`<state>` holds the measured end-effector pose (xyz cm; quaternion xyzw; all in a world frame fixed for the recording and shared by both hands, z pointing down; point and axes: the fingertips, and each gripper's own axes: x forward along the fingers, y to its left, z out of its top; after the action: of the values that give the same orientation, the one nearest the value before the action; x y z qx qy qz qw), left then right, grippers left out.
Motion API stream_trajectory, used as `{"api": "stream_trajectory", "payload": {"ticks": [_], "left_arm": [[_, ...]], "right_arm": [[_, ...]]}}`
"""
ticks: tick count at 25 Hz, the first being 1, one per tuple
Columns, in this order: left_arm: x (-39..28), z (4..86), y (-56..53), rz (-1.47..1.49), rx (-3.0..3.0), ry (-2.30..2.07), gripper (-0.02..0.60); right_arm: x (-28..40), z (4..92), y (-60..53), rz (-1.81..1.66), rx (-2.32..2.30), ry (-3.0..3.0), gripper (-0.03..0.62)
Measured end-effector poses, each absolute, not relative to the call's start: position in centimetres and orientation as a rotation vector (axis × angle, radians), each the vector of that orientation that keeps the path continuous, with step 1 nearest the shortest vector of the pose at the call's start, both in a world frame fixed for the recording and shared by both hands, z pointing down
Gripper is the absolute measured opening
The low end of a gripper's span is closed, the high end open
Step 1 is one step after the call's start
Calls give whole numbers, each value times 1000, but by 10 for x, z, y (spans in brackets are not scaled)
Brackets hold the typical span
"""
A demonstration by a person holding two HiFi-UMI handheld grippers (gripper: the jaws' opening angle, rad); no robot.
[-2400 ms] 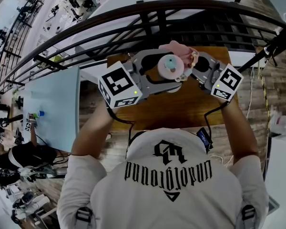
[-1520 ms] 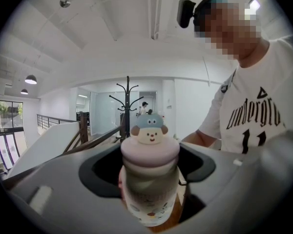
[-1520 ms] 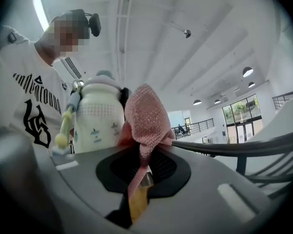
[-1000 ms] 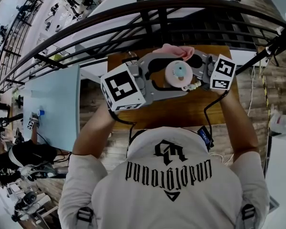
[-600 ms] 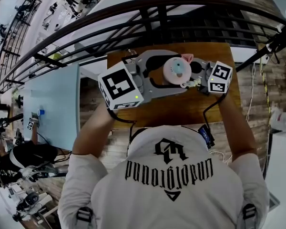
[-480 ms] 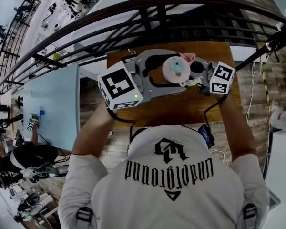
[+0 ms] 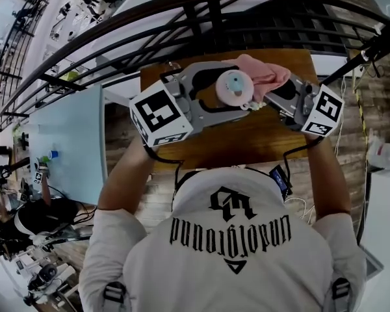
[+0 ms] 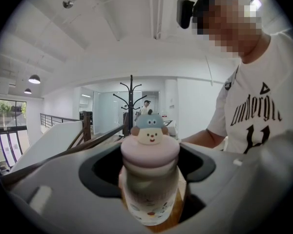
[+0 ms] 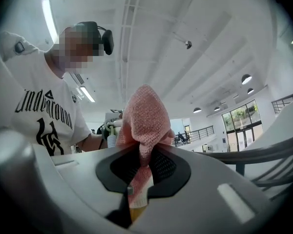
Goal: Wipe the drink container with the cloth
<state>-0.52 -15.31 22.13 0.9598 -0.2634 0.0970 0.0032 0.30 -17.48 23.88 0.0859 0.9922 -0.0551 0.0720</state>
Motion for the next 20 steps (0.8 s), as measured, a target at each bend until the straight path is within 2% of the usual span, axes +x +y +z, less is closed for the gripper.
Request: {"api": "stream_trajectory", "payload": {"ticks": [11, 20], "left_arm": [[-12, 251, -163, 314, 2973, -895, 384], [-8, 296, -177, 315, 2844, -1008, 383]], "right_arm": [[4, 359, -177, -362, 158, 3144, 37], [35, 401, -227, -467, -332, 3121, 37]]}}
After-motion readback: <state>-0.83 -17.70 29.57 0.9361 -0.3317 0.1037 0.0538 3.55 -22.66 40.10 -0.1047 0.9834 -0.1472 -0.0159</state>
